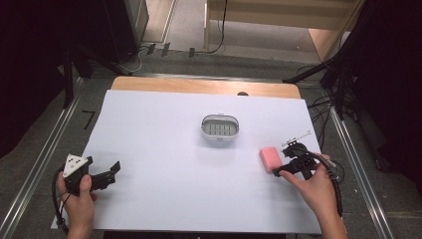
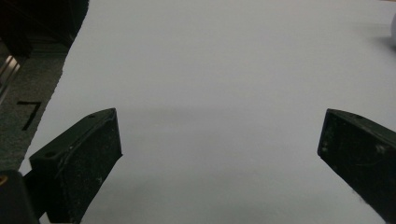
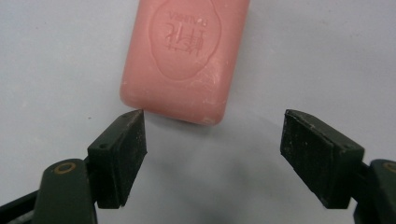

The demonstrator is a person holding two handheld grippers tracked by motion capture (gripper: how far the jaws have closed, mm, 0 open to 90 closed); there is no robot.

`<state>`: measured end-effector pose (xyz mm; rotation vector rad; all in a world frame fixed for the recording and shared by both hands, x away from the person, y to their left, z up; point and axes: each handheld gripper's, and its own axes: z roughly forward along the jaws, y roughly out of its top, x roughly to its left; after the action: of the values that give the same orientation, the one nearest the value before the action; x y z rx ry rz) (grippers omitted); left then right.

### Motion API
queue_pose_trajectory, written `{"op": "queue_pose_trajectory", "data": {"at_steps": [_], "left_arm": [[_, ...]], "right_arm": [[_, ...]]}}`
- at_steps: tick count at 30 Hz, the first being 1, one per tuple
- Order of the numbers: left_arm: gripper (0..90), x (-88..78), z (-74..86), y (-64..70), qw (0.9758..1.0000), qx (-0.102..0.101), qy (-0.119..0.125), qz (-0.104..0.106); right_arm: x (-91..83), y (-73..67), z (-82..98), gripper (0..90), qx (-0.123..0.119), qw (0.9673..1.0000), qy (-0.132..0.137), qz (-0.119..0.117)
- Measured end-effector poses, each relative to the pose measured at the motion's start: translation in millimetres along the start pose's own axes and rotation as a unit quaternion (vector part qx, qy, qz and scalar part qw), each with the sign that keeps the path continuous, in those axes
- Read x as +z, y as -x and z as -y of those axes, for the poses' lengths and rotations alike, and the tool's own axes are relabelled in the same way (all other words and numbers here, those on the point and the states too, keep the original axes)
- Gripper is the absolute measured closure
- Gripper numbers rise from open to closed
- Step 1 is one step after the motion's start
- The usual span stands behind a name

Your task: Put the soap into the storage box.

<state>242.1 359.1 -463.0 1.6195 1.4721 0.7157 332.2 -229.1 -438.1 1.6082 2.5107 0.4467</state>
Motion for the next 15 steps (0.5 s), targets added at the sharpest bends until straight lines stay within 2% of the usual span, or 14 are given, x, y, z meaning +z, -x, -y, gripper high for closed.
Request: {"op": "queue_pose_trajectory", "data": {"at_steps": [6, 15], "left_arm": [[0.0, 0.0, 0.0, 0.1, 1.0000, 0.000, 0.000, 0.000], [0.0, 0.1, 0.0, 0.1, 1.0000, 0.000, 0.000, 0.000]], "right_arm": [[1.7, -3.8, -5.8, 20.7, 0.002, 1.0000, 0.002, -0.004], [2.5, -7.2, -15.5, 17.3, 0.022, 0.9997, 0.005, 0.000]]}}
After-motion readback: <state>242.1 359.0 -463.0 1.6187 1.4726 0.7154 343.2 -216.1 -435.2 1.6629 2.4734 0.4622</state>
